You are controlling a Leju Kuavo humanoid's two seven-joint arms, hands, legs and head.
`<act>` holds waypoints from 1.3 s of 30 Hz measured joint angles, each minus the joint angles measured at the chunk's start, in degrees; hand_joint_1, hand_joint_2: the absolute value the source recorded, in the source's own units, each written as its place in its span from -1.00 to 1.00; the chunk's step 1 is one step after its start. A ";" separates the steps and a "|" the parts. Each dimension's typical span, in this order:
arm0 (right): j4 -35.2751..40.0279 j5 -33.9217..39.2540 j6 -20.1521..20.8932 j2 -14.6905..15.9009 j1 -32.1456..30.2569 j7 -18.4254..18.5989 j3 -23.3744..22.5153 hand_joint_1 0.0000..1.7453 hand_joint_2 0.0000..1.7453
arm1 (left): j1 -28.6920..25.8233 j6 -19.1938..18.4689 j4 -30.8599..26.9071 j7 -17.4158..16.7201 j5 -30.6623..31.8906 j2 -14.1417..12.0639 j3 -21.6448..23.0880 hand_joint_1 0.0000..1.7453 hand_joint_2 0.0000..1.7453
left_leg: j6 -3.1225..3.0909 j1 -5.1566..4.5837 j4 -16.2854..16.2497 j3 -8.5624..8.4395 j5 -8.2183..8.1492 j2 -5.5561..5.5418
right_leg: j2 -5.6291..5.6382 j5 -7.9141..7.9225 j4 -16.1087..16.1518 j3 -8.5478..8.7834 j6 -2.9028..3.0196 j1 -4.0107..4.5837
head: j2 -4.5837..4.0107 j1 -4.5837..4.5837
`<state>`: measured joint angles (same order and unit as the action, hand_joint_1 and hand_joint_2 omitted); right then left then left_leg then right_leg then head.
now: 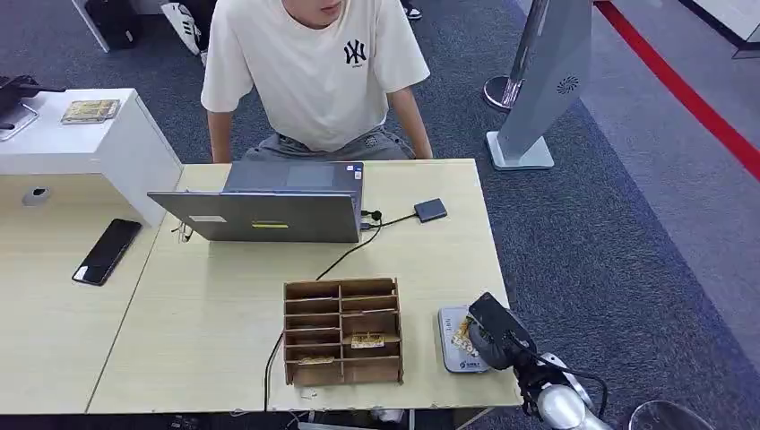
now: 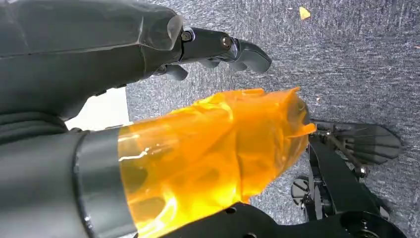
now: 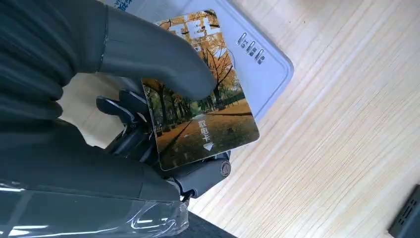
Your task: Pass the card to the sensor for recognition and then transmit it.
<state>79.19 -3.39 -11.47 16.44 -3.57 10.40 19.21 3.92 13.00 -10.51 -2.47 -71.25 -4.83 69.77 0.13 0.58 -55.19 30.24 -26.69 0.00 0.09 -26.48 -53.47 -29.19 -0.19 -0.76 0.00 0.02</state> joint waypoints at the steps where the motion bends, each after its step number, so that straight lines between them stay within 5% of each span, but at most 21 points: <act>1: 0.00 0.00 0.00 0.00 0.00 0.00 0.00 1.00 1.00 | 0.00 0.00 0.00 0.00 0.07 0.00 0.00 -1.00 -1.00 | 0.00 0.00 0.00 0.00 0.00 0.00 | 0.00 0.00 0.00 0.00 0.00 0.00 | 0.00 0.00; 39: -0.83 0.02 -0.15 0.00 0.61 -0.74 0.46 1.00 1.00 | 0.17 0.18 -0.02 0.15 0.33 0.00 0.00 -1.00 -1.00 | 0.00 0.00 0.00 0.00 0.00 0.01 | 0.00 0.02 0.00 0.01 0.03 0.00 | 0.00 0.00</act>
<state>78.36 -3.37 -11.63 16.44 -2.97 9.66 19.67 4.09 13.18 -10.53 -2.32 -70.93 -4.83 69.77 0.13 0.58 -55.19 30.24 -26.69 0.01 0.09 -26.46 -53.47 -29.19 -0.17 -0.76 0.00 0.02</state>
